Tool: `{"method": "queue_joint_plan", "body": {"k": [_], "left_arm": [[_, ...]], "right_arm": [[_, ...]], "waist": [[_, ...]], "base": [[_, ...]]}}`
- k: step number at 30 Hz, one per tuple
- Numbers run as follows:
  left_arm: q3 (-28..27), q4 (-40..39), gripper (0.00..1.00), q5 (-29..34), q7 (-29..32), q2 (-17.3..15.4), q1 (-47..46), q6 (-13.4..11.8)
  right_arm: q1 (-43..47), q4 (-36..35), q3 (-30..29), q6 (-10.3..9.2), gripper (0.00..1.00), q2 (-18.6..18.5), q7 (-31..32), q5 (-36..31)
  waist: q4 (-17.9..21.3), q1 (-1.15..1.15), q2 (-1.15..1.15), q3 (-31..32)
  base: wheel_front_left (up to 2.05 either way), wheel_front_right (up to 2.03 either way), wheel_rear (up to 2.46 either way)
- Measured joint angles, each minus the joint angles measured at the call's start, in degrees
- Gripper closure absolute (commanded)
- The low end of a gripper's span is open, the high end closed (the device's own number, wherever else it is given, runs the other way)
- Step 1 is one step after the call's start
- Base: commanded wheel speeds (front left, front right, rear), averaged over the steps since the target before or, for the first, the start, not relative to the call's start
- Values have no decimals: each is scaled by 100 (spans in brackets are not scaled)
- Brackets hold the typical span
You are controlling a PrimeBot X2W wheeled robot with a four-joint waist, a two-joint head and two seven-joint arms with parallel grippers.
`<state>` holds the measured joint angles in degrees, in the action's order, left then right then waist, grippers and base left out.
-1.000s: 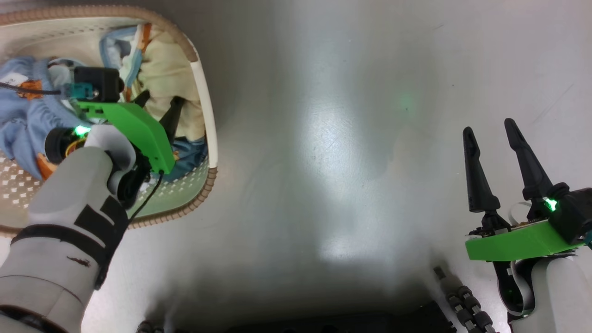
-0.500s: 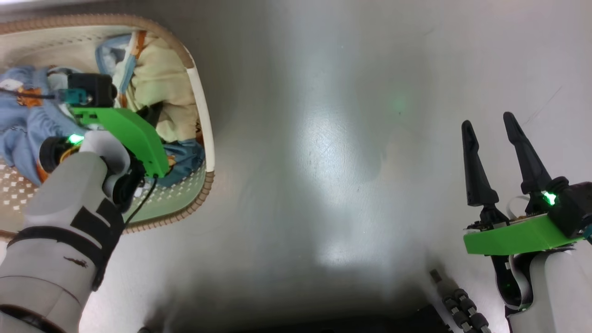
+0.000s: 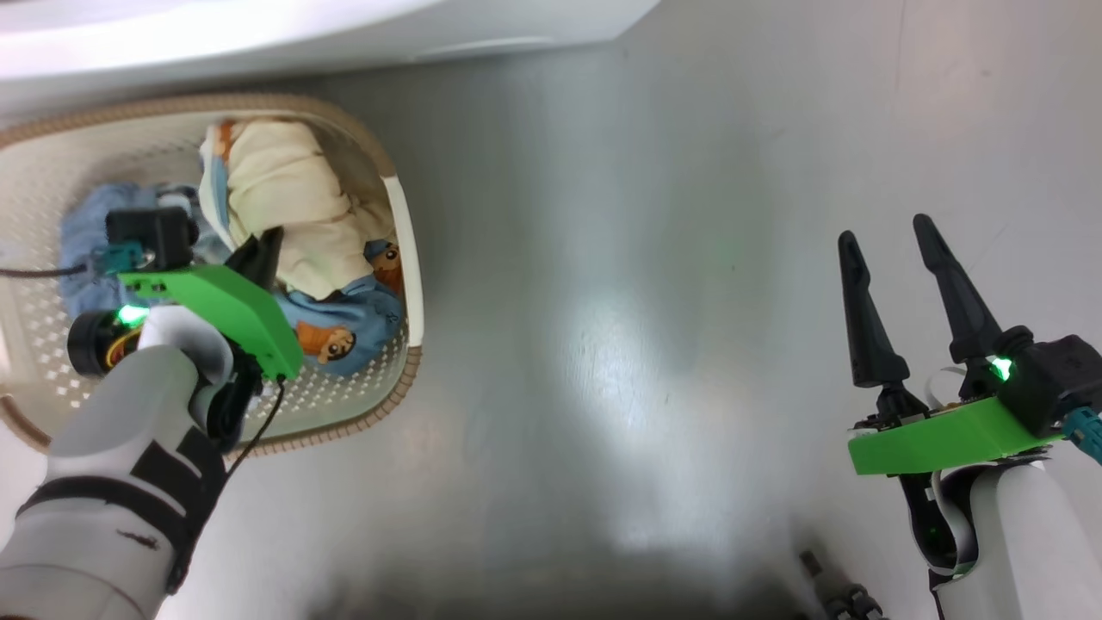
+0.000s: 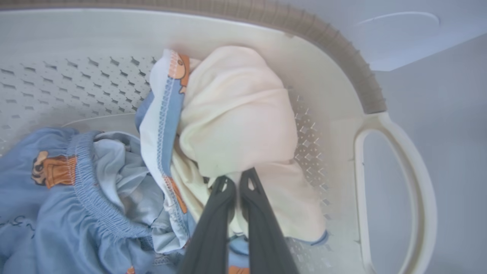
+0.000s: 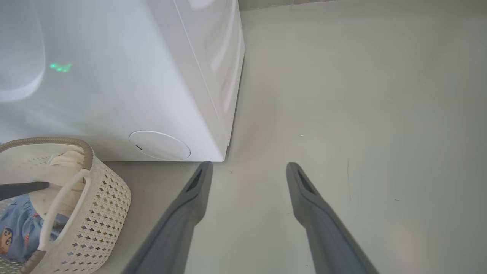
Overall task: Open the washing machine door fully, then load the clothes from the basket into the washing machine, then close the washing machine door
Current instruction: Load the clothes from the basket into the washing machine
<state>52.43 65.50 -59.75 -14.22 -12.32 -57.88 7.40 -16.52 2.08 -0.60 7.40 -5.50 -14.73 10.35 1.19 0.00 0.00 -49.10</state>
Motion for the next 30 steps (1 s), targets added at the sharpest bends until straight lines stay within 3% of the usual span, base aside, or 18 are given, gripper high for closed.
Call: {"method": "queue_joint_plan", "body": {"k": [5,15,30], "left_arm": [[-600,-492,100,261,0,-168,287,-14],[-2329,-2020,100,1602,-25,-290,1805,-370],[-4339,-4180,100,3339,-40,147,3979,-575]], "right_arm": [[1,133,96,0,0,-25,0,38],[19,472,352,0,0,-52,0,90],[513,822,542,0,0,-51,0,242]], "waist": [[-23,0,0,366],[-49,0,0,1176],[-50,0,0,2525]], "base": [[0,0,0],[0,0,0],[0,0,0]]}}
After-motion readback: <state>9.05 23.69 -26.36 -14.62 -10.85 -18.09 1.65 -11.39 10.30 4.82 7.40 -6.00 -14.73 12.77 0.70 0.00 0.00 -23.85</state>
